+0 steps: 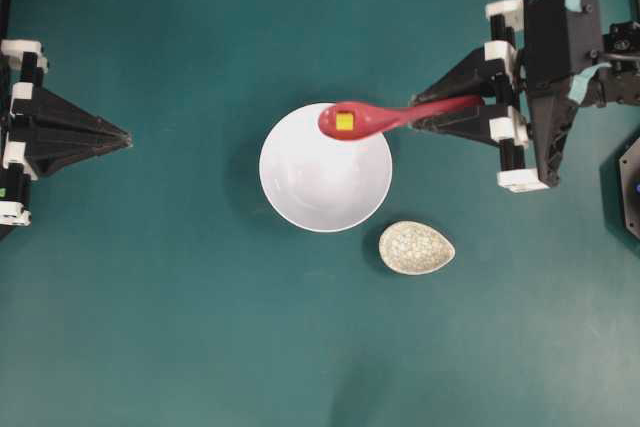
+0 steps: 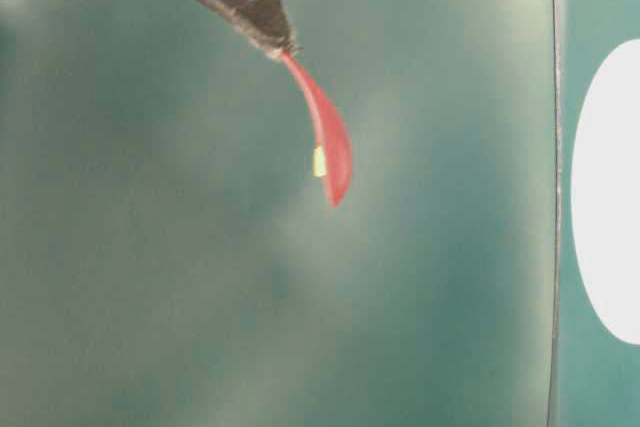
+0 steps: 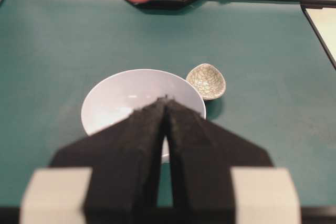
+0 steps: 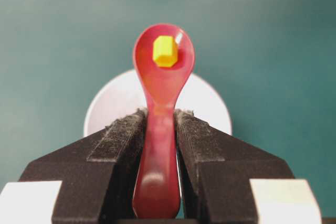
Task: Scoop the yellow hexagonal prism block from the bowl with a spoon using the right arm.
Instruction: 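Hold the spoon level above the bowl rim with the block on it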
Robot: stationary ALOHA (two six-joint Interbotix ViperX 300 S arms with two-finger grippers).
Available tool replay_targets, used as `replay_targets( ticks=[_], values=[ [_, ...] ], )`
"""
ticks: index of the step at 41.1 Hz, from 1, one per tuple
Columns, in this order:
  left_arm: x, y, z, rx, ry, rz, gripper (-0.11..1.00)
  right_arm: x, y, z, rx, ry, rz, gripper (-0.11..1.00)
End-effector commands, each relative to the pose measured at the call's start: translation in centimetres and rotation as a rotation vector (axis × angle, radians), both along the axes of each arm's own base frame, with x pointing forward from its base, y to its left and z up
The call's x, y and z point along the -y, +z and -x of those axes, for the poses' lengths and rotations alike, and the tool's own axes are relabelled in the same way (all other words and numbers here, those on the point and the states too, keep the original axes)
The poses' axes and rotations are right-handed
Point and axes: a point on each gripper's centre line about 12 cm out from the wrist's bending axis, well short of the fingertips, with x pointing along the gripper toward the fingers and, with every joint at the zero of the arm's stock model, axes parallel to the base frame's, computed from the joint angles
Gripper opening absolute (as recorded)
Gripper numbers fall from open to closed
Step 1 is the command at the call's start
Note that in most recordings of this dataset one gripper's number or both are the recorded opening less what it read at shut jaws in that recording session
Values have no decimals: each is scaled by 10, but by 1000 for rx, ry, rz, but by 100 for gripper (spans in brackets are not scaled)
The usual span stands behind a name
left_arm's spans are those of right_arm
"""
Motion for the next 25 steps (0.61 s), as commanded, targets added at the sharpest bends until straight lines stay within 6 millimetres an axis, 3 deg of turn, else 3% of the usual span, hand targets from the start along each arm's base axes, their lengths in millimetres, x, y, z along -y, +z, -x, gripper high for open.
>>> replay_targets(
  ticks=[1,25],
  values=[
    [0,10,-3,26,-1,-1,-1,-1,9,-1,15,7,2,24],
    [0,9,-2,17,0,2,-1,9,26,-11,160,-61,41,24]
  ],
)
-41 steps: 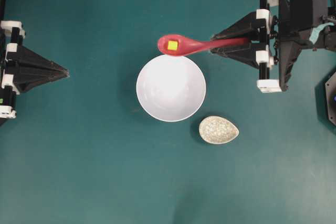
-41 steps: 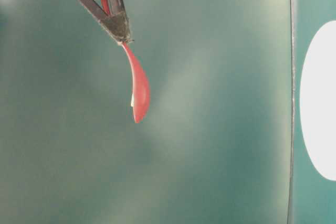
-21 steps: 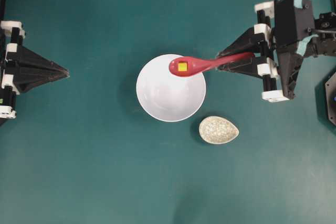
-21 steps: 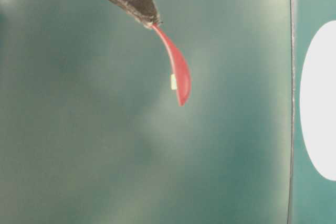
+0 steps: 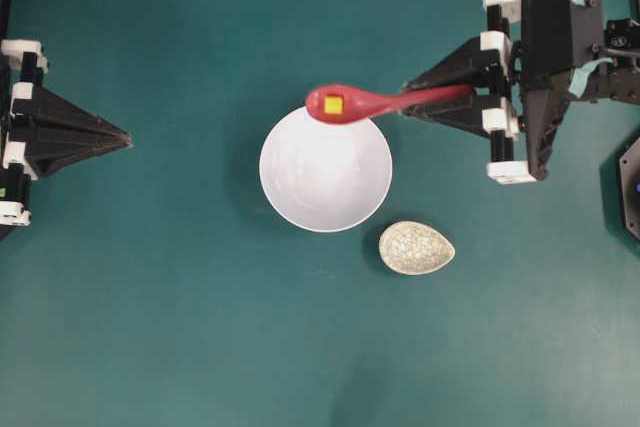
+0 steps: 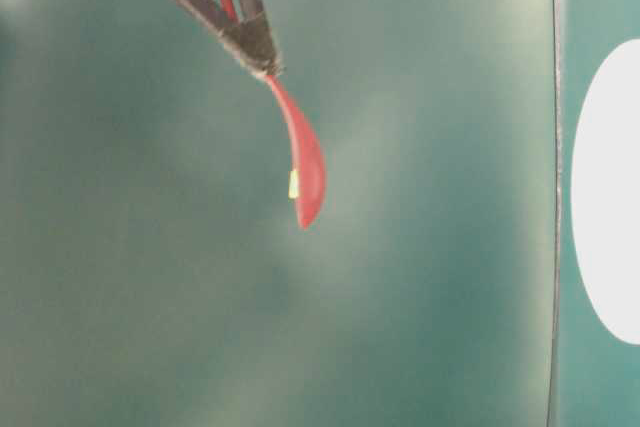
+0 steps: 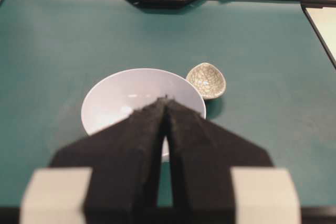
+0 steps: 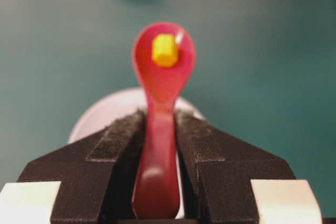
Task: Scoop the yellow hexagonal prism block from the bowl with a spoon using the right arm.
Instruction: 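Hold the spoon level above the bowl rim with the block on it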
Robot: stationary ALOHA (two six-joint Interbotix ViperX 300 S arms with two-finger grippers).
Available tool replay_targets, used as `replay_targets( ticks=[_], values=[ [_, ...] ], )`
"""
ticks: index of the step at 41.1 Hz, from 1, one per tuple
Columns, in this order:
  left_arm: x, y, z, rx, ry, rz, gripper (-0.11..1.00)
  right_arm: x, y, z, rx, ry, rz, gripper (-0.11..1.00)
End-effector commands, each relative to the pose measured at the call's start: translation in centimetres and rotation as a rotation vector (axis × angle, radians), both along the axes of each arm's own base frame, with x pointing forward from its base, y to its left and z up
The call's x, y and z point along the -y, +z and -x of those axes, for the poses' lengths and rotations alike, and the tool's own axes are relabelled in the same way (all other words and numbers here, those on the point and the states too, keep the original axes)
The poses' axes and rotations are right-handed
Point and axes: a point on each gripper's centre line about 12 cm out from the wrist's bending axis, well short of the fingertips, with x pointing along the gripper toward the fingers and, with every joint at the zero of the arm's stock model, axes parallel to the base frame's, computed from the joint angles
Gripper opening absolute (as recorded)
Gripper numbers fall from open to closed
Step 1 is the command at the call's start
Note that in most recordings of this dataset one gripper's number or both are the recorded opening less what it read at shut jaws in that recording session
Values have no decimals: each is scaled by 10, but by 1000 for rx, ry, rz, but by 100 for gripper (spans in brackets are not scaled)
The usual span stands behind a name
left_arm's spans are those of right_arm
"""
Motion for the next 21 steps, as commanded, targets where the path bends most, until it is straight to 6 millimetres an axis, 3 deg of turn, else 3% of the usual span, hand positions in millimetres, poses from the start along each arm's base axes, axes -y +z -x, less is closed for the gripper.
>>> replay_targets(
  ticks=[1,21],
  values=[
    [0,10,-3,21,0,0,-1,2,19,-4,70,-13,15,24],
    [0,8,-2,2,0,2,-1,3,12,-18,36,-10,10,24]
  ],
)
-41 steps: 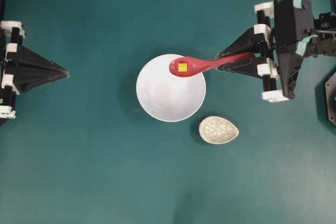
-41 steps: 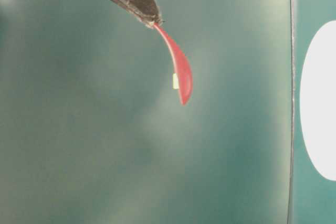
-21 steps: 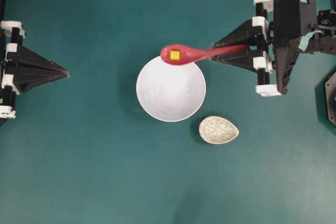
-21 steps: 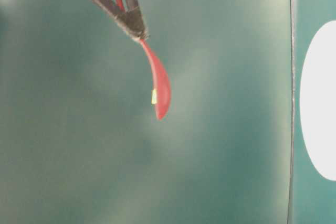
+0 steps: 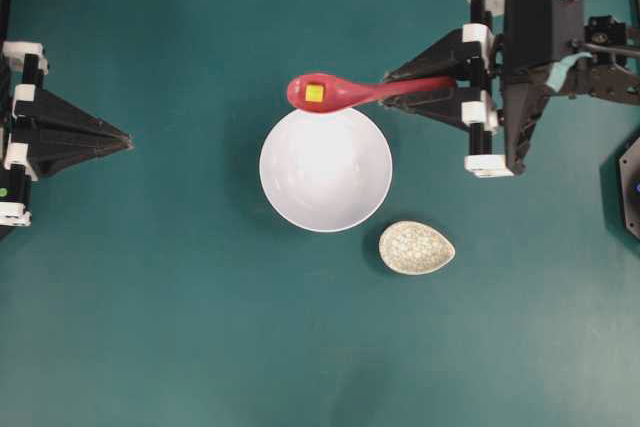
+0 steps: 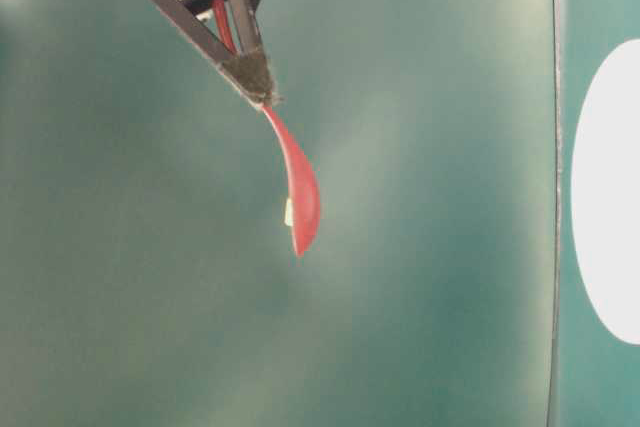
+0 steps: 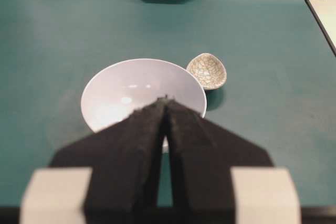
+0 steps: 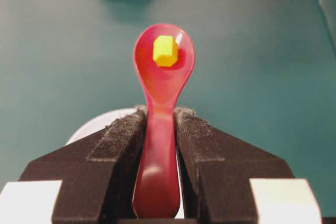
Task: Scoop the yellow hexagonal prism block from the bowl with a spoon using the right arm.
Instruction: 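Hold the spoon level above the bowl rim with the block on it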
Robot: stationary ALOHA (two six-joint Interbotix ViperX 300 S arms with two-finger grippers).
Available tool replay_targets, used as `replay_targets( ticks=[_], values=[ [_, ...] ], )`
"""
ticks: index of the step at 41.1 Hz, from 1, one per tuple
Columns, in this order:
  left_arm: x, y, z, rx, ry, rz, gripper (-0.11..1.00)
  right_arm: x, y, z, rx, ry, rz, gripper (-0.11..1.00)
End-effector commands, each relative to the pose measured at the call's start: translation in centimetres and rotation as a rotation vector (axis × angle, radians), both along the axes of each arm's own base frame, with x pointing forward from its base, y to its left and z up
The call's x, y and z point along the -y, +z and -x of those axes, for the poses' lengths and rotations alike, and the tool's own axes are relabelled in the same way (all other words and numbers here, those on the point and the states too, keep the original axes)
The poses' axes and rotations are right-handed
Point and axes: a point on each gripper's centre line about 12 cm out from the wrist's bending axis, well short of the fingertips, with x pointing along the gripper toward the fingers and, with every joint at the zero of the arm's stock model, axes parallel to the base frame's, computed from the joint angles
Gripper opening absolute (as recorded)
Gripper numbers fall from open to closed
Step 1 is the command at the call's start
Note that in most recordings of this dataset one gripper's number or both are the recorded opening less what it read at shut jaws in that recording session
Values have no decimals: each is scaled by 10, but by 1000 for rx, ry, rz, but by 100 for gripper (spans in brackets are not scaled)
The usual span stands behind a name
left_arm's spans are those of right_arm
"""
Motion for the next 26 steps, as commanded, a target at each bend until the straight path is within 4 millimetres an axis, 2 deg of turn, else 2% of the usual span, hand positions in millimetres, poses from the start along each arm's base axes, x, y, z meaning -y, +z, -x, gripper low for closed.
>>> replay_targets(
  ticks=[1,26],
  values=[
    [0,10,-3,25,0,0,-1,0,13,-4,28,6,7,24],
    [0,11,-2,28,0,0,-1,-1,12,-6,11,12,2,24]
  ],
)
